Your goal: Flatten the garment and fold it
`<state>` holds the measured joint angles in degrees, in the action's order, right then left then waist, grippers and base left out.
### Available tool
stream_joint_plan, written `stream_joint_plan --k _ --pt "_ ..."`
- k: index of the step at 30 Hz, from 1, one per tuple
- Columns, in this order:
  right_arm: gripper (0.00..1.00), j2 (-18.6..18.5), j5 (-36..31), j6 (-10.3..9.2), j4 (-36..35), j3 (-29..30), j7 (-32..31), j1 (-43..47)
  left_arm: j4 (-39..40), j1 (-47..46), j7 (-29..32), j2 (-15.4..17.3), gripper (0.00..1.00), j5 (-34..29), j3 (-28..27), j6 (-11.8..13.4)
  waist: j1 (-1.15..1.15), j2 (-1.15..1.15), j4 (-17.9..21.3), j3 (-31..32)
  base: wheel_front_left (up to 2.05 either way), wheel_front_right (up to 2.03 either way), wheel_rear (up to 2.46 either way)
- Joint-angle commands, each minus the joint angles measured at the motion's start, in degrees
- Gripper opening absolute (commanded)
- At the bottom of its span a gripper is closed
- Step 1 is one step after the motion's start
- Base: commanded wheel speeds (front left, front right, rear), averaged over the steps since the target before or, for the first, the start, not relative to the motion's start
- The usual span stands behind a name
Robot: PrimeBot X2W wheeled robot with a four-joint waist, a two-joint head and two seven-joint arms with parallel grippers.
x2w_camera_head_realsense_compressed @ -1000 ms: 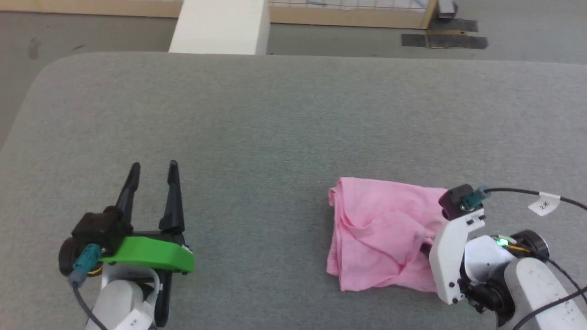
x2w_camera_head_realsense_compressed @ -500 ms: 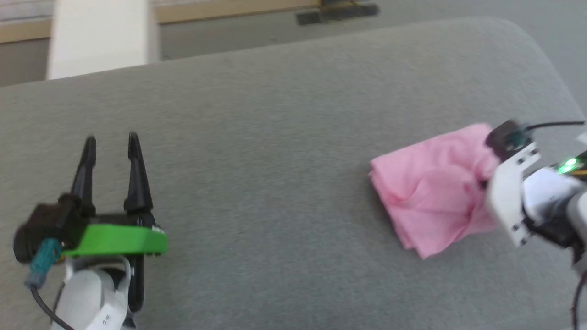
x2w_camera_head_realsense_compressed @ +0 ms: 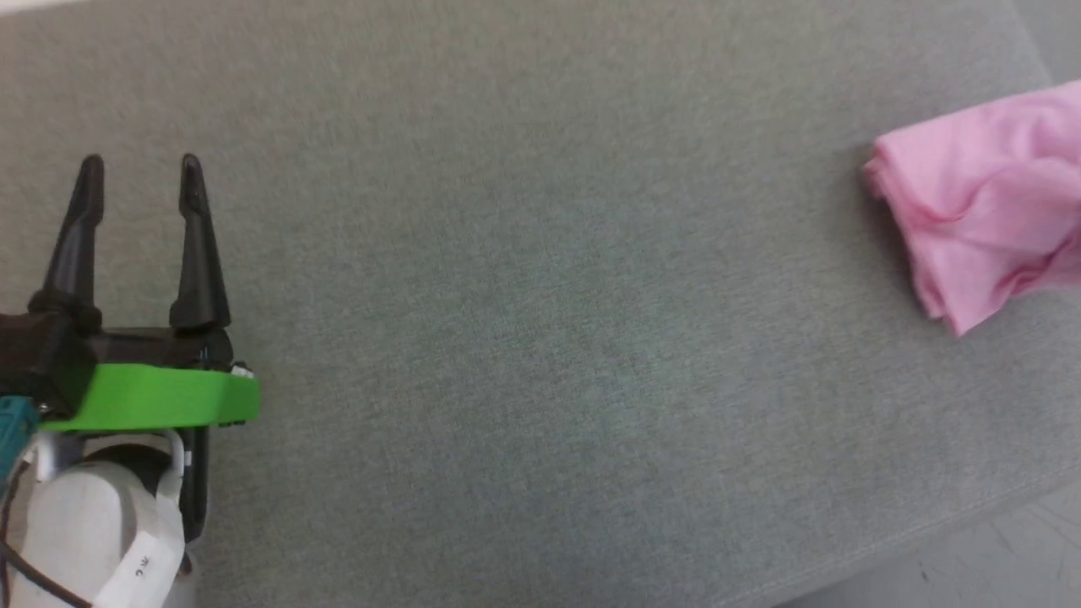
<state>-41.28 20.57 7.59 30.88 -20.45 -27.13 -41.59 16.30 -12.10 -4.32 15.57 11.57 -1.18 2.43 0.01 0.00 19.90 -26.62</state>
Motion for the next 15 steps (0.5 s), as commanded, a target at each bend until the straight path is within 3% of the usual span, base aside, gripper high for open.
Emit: stream_joint_plan --k 1,2,4,5,10,15 --pt "0.00 0.26 -1.26 -0.10 2.02 0.98 0.89 -1.49 0.81 -0.45 0.38 0.68 1.00 -0.49 -0.15 0.25 -0.01 0.00 -0.41 -5.73 0.00 0.00 0.00" --pt "0.00 0.42 -1.80 -0.10 3.47 2.09 1.50 -2.04 1.19 -0.40 0.59 0.77 1.00 -0.50 -0.17 0.32 -0.01 0.00 -0.69 -5.99 0.00 0.00 0.00" --pt "0.49 0.77 -3.17 -0.10 6.21 4.25 2.90 -3.03 1.73 -0.19 0.87 0.83 1.00 -0.44 -0.22 0.47 -0.01 0.00 -1.29 -6.26 0.00 0.00 0.00" --pt "1.00 1.16 -3.77 -0.10 7.62 5.79 3.78 -3.50 1.81 -0.04 0.87 0.79 1.00 -0.35 -0.22 0.54 -0.01 0.00 -1.60 -6.14 0.00 0.00 0.00" --pt "1.00 1.59 -5.77 -0.10 11.62 10.62 7.88 -4.57 0.02 0.68 -0.30 -0.08 1.00 0.64 0.07 0.64 -0.01 0.00 -3.17 -3.19 0.00 0.00 0.00" --pt "1.00 1.35 -2.94 -0.10 7.90 14.13 14.62 -5.91 -4.00 1.50 -3.66 -1.89 1.00 2.04 0.56 0.62 -0.01 0.00 -4.96 3.17 0.00 0.00 0.00"
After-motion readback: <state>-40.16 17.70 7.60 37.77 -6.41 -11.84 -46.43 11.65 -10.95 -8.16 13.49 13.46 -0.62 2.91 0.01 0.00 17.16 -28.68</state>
